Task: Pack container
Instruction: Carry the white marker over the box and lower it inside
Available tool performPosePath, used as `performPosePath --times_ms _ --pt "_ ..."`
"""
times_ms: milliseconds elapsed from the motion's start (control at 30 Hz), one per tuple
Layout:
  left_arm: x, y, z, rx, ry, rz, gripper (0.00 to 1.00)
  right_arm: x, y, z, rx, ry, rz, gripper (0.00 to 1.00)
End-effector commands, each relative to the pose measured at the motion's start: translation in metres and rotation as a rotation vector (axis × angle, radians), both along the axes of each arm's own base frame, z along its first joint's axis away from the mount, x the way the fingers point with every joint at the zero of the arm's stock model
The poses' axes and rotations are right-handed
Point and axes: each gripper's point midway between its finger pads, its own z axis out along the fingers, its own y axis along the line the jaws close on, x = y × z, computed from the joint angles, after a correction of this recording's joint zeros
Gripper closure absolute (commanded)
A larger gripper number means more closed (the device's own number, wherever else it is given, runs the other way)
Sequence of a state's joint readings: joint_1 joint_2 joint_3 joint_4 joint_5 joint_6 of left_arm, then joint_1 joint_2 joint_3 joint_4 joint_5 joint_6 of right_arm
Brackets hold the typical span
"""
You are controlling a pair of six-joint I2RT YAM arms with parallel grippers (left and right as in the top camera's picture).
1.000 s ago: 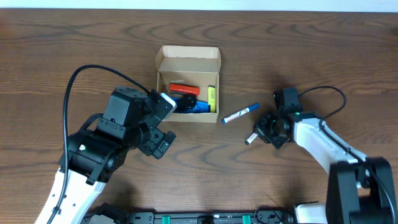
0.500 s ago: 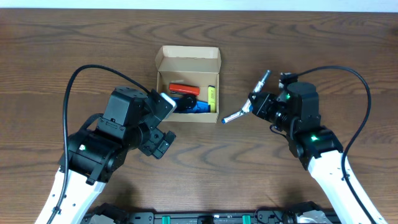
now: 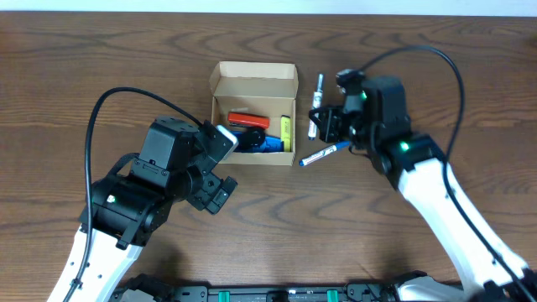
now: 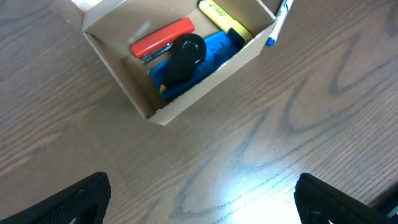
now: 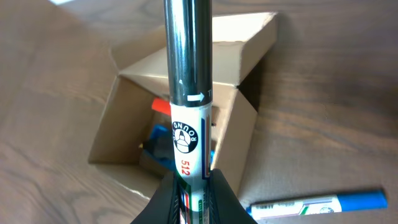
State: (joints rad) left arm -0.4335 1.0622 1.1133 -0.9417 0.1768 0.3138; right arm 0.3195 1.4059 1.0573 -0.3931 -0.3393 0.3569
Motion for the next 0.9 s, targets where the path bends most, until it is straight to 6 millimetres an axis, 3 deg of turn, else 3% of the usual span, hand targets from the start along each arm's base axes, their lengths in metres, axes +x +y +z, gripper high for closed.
performPosePath --times_ms 0,433,867 --pt "0.001 0.000 0.008 -0.013 -0.017 0.005 0.05 0.009 0.023 0.007 -0.070 -0.068 0.162 0.99" --pt "0.001 0.000 0.008 -0.013 -0.017 0.005 0.05 0.020 0.082 -0.022 -0.288 -0.066 0.575 0.99" --pt "0.001 0.000 0.008 -0.013 -0.018 0.005 0.05 0.016 0.109 -0.056 -0.557 -0.302 1.017 0.99"
